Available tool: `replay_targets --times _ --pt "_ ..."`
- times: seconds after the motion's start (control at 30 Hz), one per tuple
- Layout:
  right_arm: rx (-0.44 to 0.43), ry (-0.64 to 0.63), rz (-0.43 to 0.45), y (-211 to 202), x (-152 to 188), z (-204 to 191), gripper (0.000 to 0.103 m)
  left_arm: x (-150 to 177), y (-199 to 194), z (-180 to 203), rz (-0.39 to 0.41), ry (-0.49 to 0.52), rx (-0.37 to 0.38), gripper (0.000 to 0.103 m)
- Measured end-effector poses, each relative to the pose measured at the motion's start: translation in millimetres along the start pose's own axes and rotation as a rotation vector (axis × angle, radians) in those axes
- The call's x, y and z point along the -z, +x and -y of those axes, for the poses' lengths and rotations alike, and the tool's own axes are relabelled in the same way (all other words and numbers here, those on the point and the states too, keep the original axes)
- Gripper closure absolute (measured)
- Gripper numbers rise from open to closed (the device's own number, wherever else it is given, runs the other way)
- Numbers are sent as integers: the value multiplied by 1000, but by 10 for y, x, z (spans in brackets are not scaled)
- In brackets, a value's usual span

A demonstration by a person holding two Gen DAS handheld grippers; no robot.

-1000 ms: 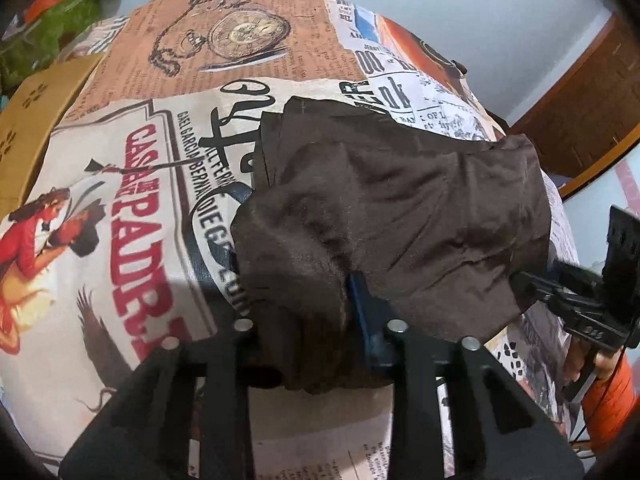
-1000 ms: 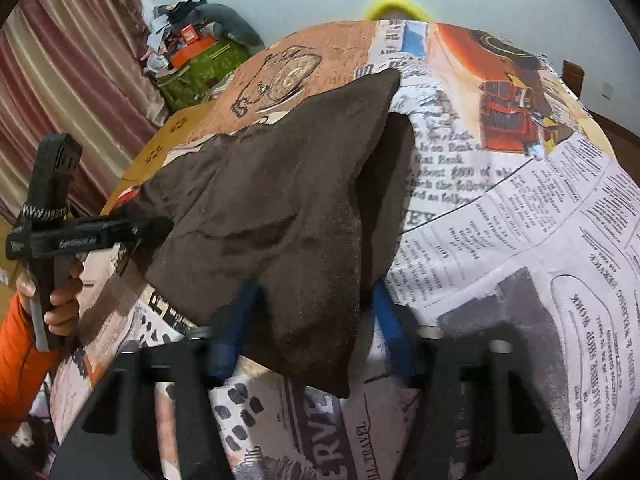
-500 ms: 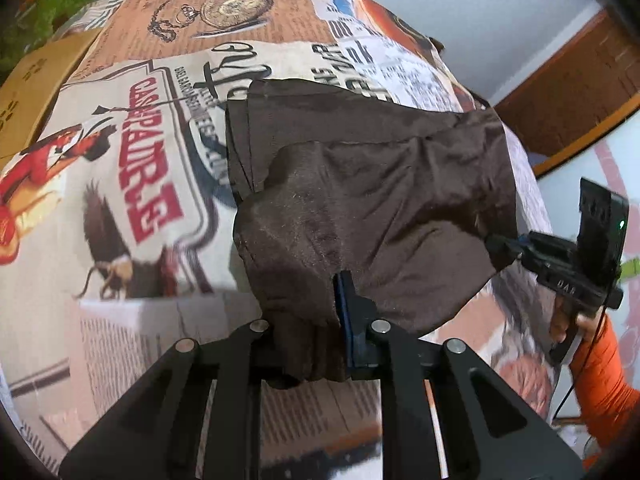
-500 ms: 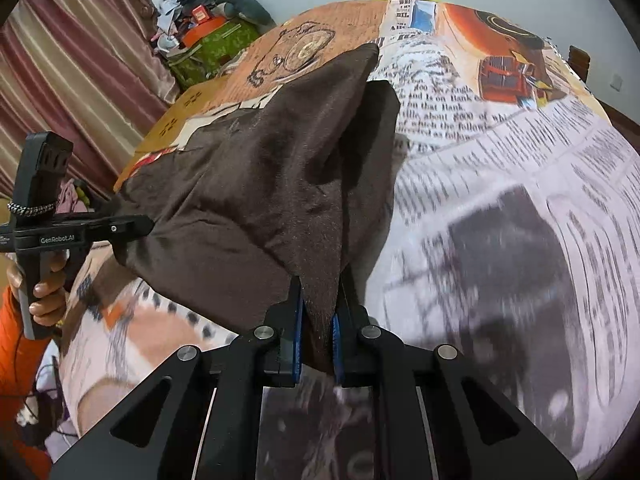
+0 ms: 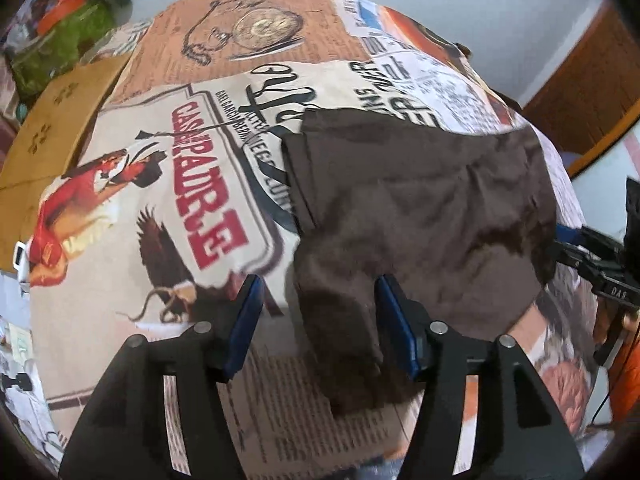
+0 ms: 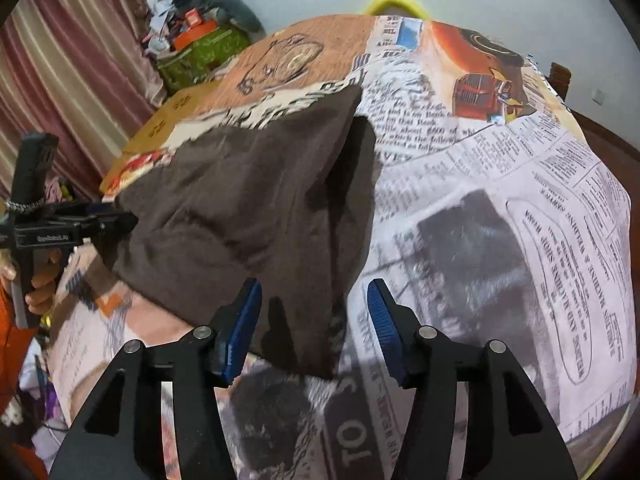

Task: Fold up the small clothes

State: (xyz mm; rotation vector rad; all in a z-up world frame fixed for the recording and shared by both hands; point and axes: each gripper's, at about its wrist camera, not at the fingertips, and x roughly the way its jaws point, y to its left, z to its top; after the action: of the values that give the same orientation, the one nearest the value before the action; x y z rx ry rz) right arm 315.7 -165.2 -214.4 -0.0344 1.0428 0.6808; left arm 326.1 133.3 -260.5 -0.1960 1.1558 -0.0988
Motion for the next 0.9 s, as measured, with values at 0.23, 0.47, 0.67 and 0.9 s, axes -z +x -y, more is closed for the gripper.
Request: replay_targets --times 0.23,0.47,0.67,0.9 --pt "4 12 12 142 -136 67 52 -228 229 -49 -8 -25 50 44" --pt "-40 31 22 279 -188 96 52 -359 389 35 0 17 67 44" --pt "-94 59 44 301 -198 117 49 -405 442 29 16 11 99 51" --pt "-97 37 52 343 -208 57 66 -398 442 10 28 -23 164 74"
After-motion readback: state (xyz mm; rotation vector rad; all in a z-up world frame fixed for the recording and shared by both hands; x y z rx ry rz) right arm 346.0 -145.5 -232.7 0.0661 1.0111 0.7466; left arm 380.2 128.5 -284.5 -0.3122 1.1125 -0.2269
